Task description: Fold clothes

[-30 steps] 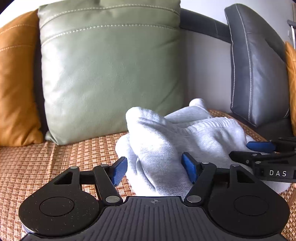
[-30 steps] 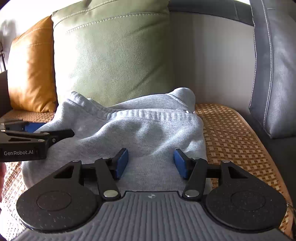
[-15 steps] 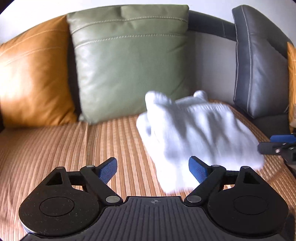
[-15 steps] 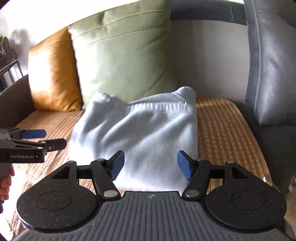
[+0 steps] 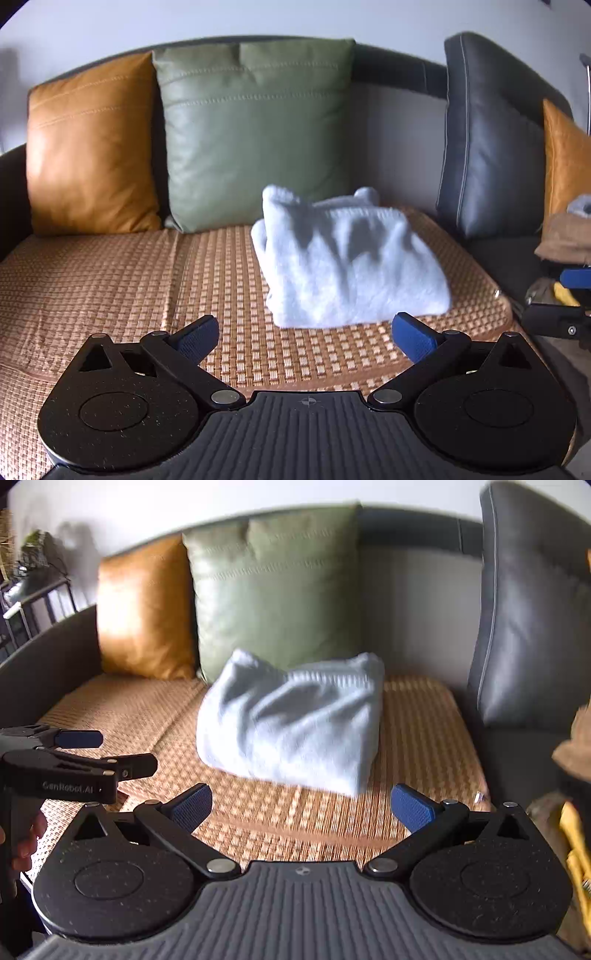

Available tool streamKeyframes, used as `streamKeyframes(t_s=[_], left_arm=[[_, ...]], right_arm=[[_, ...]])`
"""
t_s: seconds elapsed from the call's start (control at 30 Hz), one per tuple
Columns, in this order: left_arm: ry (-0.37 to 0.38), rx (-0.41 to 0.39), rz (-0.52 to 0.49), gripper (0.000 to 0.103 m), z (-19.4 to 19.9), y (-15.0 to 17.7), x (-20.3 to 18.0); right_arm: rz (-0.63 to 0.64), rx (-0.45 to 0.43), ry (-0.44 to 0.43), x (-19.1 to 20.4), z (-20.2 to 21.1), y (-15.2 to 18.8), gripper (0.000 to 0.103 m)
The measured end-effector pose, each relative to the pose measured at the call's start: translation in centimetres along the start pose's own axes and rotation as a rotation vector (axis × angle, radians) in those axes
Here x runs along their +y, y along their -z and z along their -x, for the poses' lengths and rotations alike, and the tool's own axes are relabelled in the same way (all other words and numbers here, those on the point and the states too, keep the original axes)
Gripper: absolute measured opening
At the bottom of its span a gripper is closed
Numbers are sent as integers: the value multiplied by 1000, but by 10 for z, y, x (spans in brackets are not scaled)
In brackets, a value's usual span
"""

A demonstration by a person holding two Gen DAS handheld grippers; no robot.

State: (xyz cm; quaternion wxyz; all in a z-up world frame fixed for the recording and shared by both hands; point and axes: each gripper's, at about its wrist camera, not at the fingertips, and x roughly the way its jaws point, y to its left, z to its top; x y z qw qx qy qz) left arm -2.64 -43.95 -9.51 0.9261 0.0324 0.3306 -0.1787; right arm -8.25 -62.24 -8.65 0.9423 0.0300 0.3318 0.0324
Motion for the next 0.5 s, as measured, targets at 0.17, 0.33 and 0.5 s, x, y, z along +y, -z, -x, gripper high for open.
streamKeyframes(t_s=[0.17, 0.33, 0.5], left_arm=[[-23, -12, 31, 103, 14, -5, -3], [-101, -36, -10, 103, 21, -2, -11], [-104, -21, -5, 103, 20, -1, -13]], right_arm=[[58, -6, 14, 6, 12, -6, 102], [90, 38, 18, 11, 6, -2, 102], [73, 58, 12, 9, -1, 3, 102]])
